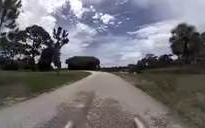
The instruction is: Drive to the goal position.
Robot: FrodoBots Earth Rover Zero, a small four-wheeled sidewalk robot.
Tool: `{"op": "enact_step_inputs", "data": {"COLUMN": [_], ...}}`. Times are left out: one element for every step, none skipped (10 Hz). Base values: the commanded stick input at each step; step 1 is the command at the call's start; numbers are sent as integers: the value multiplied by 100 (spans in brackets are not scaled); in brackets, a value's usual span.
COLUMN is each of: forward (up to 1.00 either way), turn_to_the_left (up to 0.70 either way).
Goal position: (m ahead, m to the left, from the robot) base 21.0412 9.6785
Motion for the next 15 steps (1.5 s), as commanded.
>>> {"op": "enact_step_inputs", "data": {"forward": [85, 85, 85, 85, 85, 85, 85, 85, 85, 85, 85, 85, 85, 85, 85], "turn_to_the_left": [0, 0, 0, 0, 0, 0, 0, 0, 0, 0, 0, 0, 0, 0, 0]}}
